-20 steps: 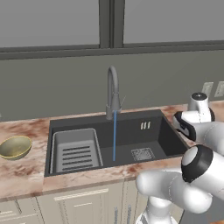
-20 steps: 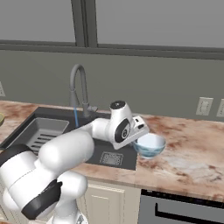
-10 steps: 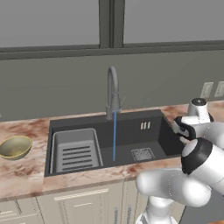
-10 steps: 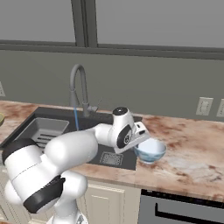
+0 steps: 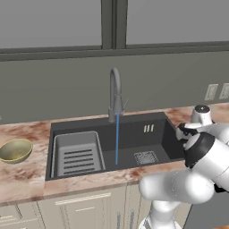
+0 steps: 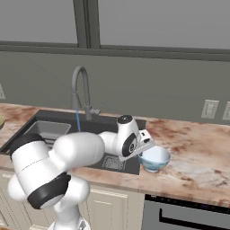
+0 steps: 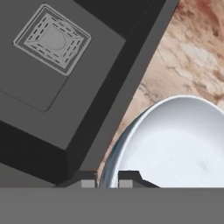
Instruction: Rinse each bowl for a few seconds and place them down in the sink or on the counter.
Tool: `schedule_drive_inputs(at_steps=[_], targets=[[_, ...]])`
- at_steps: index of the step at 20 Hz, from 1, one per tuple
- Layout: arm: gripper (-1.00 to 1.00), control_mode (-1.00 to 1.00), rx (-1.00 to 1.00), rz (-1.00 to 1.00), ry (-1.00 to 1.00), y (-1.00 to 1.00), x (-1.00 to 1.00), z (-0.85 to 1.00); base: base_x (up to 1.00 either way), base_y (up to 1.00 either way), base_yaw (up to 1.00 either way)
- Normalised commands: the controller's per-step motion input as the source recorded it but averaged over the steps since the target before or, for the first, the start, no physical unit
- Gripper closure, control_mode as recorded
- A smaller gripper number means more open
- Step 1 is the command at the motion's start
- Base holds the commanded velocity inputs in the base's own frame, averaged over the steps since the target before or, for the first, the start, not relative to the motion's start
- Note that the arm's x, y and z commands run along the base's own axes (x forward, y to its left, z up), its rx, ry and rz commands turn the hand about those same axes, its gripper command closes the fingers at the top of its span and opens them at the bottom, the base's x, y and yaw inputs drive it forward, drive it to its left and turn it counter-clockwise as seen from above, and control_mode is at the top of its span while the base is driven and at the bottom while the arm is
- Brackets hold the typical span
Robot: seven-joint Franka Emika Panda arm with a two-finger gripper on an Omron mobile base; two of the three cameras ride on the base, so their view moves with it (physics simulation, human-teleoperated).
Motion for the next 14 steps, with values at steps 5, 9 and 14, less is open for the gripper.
schedule_drive_inputs(at_steps=[5,9,14], targets=[[1.0,-1.0,0.0,-0.02,0.0,-0.02,0.01,-0.26,0.0,0.0,0.0],[-1.0,-1.0,0.0,-0.02,0.0,-0.04,0.0,-0.26,0.0,0.0,0.0],[-1.0,-1.0,0.0,-0.02,-0.01,-0.04,0.0,-0.12,0.0,0.0,0.0]])
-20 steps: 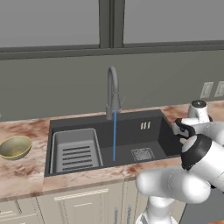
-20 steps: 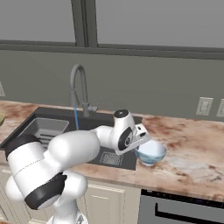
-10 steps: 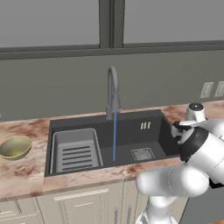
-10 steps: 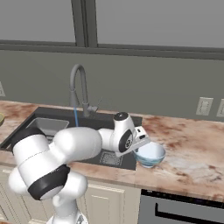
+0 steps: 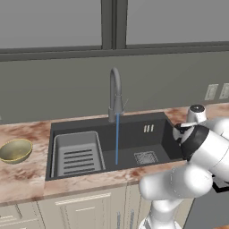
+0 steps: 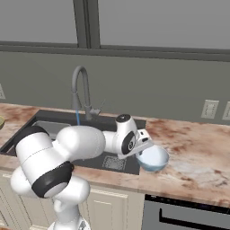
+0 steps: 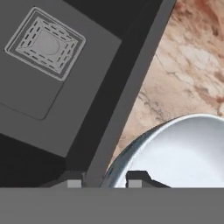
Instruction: Rinse each bowl for a few seconds and place them down in the sink or on the counter.
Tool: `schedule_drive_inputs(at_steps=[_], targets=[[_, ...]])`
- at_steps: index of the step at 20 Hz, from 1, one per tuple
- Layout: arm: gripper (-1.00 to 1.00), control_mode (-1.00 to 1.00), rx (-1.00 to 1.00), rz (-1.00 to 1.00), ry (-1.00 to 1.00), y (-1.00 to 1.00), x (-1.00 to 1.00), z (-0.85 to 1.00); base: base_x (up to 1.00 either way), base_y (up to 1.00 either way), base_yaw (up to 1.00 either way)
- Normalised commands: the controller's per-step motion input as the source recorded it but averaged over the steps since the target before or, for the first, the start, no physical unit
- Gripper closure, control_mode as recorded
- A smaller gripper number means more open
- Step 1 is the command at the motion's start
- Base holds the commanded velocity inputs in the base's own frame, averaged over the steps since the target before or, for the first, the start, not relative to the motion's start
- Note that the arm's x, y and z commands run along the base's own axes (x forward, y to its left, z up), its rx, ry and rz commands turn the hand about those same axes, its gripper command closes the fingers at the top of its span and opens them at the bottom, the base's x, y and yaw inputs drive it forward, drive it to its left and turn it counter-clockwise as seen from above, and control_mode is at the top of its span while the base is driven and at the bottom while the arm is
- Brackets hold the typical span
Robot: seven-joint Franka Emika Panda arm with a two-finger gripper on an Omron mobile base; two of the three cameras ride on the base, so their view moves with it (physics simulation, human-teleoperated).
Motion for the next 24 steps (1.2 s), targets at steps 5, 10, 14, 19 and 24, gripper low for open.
schedule_drive_inputs(at_steps=[5,10,14,19,24], targets=[[-1.0,-1.0,0.0,-0.05,-0.06,-0.07,-0.04,0.06,0.0,0.0,0.0],[-1.0,-1.0,-0.01,-0.04,-0.03,0.0,-0.02,0.3,0.0,0.0,0.0],[-1.0,-1.0,0.02,0.0,0.02,0.08,0.0,0.5,0.0,0.0,0.0],[-1.0,-1.0,0.01,0.02,0.05,0.1,-0.01,0.57,0.0,0.0,0.0],[-1.0,-1.0,0.0,0.05,0.03,0.06,-0.1,0.57,0.0,0.0,0.0]])
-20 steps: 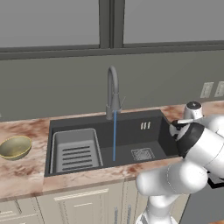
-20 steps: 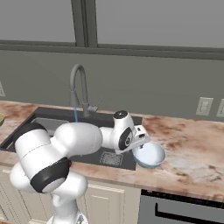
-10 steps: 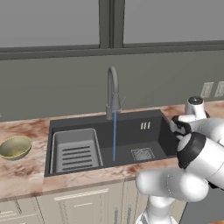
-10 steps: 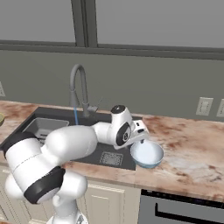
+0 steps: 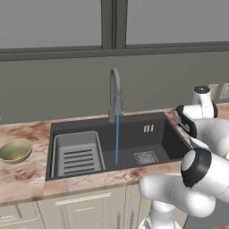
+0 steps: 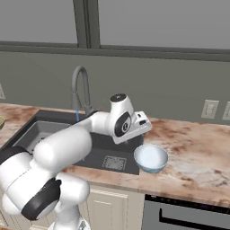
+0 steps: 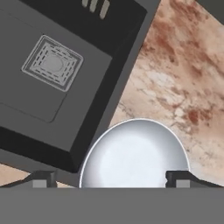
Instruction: Rinse each bowl for a few seconds and place them down in the sink or on the counter.
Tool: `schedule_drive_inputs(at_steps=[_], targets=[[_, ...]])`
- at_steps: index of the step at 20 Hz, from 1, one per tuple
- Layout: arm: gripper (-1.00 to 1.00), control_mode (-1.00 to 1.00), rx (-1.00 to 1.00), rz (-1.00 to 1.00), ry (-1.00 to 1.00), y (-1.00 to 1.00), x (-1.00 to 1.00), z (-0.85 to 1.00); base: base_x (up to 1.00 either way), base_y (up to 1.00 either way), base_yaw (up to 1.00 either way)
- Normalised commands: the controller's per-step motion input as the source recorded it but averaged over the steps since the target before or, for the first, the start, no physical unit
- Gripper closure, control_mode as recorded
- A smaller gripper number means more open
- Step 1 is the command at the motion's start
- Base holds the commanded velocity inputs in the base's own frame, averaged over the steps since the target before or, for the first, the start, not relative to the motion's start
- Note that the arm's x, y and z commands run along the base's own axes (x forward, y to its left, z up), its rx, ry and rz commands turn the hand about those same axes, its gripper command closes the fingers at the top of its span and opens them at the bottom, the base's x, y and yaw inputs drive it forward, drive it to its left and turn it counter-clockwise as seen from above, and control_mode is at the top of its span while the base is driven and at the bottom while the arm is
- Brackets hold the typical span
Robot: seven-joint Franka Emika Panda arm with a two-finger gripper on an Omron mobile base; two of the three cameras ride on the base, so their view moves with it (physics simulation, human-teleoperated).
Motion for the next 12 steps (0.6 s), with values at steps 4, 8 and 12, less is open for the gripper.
schedule_drive_inputs(at_steps=[4,8,12], targets=[[-1.0,-1.0,0.01,0.05,0.08,0.04,-0.09,0.47,0.0,0.0,0.0],[-1.0,-1.0,0.01,0.08,0.11,0.15,-0.16,0.4,0.0,0.0,0.0],[-1.0,-1.0,0.0,0.12,0.07,0.17,-0.24,0.4,0.0,0.0,0.0]])
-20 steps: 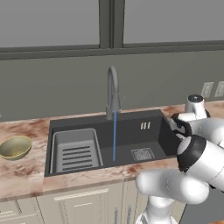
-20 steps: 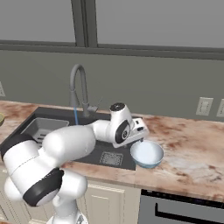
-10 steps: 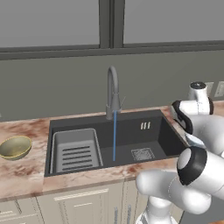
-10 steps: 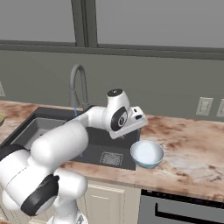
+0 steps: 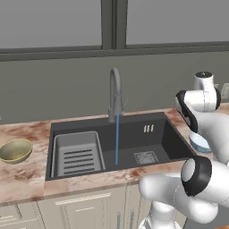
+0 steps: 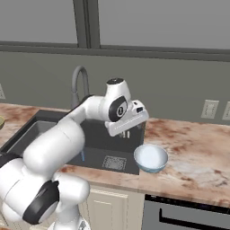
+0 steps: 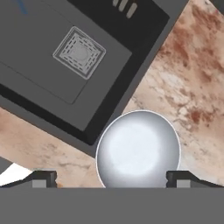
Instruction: Rinse each bowl for a few seconds and place them down in the sink or on the counter.
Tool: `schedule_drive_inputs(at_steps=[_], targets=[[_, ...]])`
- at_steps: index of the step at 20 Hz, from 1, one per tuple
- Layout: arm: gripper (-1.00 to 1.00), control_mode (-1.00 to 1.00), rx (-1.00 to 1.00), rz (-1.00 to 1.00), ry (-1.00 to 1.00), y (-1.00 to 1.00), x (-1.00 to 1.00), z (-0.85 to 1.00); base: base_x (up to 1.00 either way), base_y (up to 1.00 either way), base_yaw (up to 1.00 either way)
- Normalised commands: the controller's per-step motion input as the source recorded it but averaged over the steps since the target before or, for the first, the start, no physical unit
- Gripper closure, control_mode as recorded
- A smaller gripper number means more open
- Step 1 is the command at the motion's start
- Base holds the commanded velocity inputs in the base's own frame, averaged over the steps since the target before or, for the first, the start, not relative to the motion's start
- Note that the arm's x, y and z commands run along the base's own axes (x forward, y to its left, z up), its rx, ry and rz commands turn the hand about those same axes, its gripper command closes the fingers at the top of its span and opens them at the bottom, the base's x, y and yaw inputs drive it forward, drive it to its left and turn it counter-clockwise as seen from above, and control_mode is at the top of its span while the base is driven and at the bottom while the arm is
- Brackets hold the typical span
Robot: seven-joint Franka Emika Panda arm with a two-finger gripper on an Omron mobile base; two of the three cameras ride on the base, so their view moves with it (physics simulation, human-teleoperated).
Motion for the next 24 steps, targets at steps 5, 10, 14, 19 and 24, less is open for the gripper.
schedule_drive_inputs(at_steps=[5,10,14,19,24], targets=[[-1.0,-1.0,-0.01,0.13,0.01,0.13,-0.29,0.34,0.0,0.0,0.0],[-1.0,-1.0,-0.01,0.13,0.0,0.13,-0.31,0.2,0.0,0.0,0.0],[-1.0,-1.0,0.0,0.11,0.0,0.17,-0.32,0.12,0.0,0.0,0.0],[-1.0,-1.0,0.0,0.1,-0.01,0.2,-0.33,0.08,0.0,0.0,0.0],[-1.0,-1.0,-0.01,0.11,-0.01,0.23,-0.18,0.15,0.0,0.0,0.0]])
